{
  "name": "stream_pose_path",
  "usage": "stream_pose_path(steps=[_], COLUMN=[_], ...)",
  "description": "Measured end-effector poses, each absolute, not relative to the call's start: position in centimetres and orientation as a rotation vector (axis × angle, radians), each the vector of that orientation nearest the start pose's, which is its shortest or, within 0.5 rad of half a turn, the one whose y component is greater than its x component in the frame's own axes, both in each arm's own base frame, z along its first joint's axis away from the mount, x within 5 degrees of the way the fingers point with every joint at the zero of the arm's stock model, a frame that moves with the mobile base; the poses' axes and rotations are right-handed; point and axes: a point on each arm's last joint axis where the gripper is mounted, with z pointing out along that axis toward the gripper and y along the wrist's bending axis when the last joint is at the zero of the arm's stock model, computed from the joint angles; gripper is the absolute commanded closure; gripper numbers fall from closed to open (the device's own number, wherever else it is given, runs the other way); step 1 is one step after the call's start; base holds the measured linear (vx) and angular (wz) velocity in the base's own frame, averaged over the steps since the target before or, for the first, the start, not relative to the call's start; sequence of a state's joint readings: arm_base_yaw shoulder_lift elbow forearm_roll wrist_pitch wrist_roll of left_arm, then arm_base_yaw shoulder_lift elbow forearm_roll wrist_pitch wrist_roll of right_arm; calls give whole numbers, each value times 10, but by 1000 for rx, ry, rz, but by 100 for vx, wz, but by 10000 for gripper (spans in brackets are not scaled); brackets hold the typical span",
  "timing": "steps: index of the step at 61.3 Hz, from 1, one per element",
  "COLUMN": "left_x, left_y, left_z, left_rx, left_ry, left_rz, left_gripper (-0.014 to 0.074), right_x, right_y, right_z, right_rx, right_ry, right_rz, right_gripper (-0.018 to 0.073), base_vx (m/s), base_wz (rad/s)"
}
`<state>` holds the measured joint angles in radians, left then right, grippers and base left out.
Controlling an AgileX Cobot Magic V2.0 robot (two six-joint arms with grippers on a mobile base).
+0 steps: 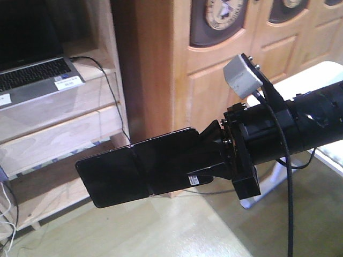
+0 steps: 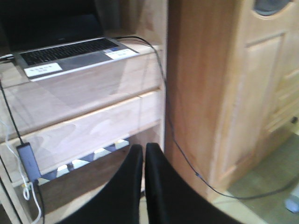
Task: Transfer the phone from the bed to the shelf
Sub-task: 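Turn toward the shelf with the laptop, phone still held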
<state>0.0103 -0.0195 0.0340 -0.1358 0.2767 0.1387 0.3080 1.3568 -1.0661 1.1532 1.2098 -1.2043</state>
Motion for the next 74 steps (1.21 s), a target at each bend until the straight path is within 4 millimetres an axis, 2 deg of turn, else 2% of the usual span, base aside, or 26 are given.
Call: stream_pose_path(steps=[74], left_x=[55], left_y=[-3], left_z=[178], left_rx=[25], left_ry=[1772], left_rz=[-20], left_gripper=[596], right_x=[217], right_y=[151], right_z=[338], right_rx=[-1237], right_ry=[1903], right_rz=[1185], right_gripper=[564], base_vx=[17], base_wz=[33])
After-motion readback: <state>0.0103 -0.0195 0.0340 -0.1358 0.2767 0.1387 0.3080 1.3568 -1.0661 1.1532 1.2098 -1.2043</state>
